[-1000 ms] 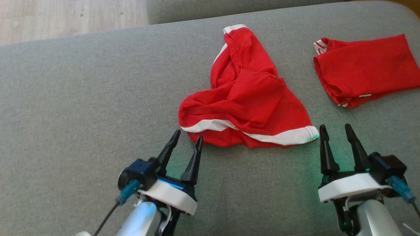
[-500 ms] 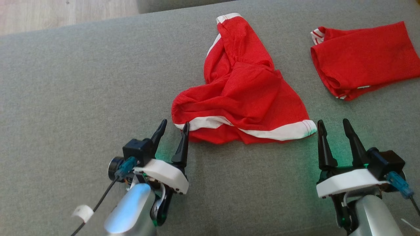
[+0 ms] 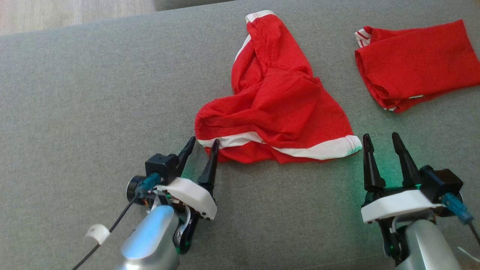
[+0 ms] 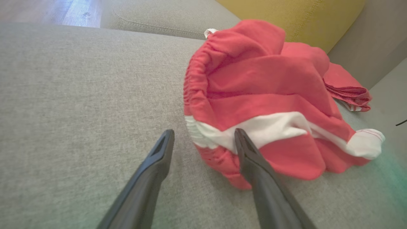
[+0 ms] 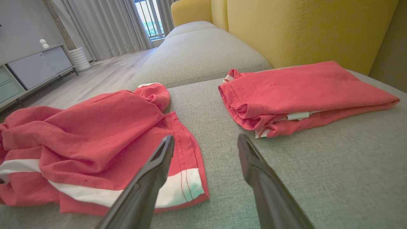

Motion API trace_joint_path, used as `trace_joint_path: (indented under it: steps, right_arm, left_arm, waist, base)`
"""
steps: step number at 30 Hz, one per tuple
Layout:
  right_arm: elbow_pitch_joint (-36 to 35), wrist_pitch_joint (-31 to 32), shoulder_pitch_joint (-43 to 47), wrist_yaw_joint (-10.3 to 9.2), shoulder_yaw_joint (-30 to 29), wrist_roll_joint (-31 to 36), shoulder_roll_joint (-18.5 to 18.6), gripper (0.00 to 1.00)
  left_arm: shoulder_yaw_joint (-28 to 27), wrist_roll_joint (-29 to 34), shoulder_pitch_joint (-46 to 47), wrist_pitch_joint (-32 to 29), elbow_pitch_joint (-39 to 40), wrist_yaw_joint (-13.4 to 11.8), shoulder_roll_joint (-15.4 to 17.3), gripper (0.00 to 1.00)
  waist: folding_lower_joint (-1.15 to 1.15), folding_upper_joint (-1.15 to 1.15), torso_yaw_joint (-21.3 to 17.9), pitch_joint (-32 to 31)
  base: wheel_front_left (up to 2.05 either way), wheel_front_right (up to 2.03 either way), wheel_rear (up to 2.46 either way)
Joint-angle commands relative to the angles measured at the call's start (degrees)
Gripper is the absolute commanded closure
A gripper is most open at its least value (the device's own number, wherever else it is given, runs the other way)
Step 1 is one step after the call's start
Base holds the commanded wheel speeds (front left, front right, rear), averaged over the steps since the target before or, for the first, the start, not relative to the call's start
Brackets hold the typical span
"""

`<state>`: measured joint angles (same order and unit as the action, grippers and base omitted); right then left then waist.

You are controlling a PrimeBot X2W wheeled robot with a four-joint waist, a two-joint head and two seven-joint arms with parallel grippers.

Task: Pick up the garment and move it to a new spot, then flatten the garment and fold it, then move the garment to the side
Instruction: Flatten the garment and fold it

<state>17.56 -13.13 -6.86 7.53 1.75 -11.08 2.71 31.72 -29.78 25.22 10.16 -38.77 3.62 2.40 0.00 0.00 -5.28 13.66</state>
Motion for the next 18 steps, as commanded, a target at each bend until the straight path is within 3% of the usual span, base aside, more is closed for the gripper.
trace_joint_path:
  steps: [1, 2, 3, 18]
  right_arm:
    - [-1.4, -0.6, -1.9, -0.04, 1.5, -0.1, 0.2, 0.00]
    - [-1.3, -0.6, -1.9, -0.04, 1.5, -0.1, 0.2, 0.00]
    - [-1.2, -0.6, -2.0, -0.04, 1.6, -0.1, 0.2, 0.00]
    - [0.8, 0.1, -1.4, -0.04, 2.0, 0.1, 0.2, 0.00]
  left_arm:
    - [-1.2, -0.2, 2.3, 0.5, 1.1, 0.2, 0.5, 0.47]
    - [-1.0, -0.4, 2.4, 0.6, 1.0, 0.3, 0.5, 0.82]
    - [-0.8, -0.5, 2.5, 0.8, 1.0, 0.4, 0.5, 1.00]
    - [-2.6, 1.8, 1.4, 4.7, 7.4, -1.9, 1.7, 1.00]
  waist:
    - [0.00, 0.00, 0.0, 0.0]
    - [0.00, 0.00, 0.0, 0.0]
    - [0.00, 0.00, 0.0, 0.0]
    - [0.00, 0.00, 1.1, -1.8]
  base:
    - [0.00, 0.00, 0.00]
    - [0.00, 0.00, 0.00]
    - [0.00, 0.00, 0.00]
    - [0.00, 0.00, 0.00]
